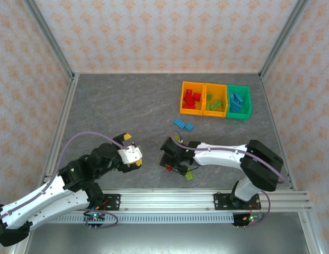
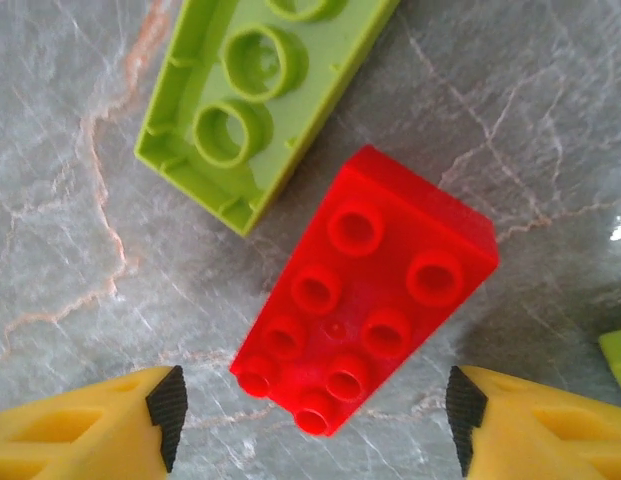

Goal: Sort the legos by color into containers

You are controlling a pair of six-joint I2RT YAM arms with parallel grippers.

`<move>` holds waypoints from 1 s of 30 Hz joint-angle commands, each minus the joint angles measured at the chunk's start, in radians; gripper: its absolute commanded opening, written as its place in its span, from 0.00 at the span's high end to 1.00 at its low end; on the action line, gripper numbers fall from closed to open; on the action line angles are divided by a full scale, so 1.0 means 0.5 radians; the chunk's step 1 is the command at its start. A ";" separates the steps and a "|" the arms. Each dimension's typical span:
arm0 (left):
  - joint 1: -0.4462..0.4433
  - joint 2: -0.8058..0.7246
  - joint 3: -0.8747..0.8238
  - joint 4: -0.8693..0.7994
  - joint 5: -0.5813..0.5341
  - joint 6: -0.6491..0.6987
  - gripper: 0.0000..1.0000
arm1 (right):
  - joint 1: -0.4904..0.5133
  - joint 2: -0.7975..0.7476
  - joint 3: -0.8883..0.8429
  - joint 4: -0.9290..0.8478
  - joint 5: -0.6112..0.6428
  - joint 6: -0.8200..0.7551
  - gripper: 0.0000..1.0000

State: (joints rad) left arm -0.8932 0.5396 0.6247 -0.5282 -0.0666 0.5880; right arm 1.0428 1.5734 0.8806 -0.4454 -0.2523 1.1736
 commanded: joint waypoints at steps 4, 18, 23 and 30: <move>0.001 -0.147 -0.080 0.076 0.056 0.106 0.00 | 0.000 0.082 0.121 -0.218 0.275 0.163 0.30; 0.001 -0.174 -0.098 0.073 0.069 0.131 0.00 | 0.001 0.178 0.164 -0.355 0.359 0.181 0.57; 0.001 -0.183 -0.100 0.074 0.063 0.128 0.00 | 0.001 -0.052 0.150 -0.457 0.563 0.085 0.66; 0.001 -0.194 -0.112 0.105 0.071 0.122 0.00 | -0.080 -0.502 0.272 -0.604 1.273 -0.495 0.67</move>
State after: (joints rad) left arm -0.8932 0.4511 0.5804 -0.5041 -0.0338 0.6342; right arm 1.0355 1.3811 0.9699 -0.6792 0.1326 1.1194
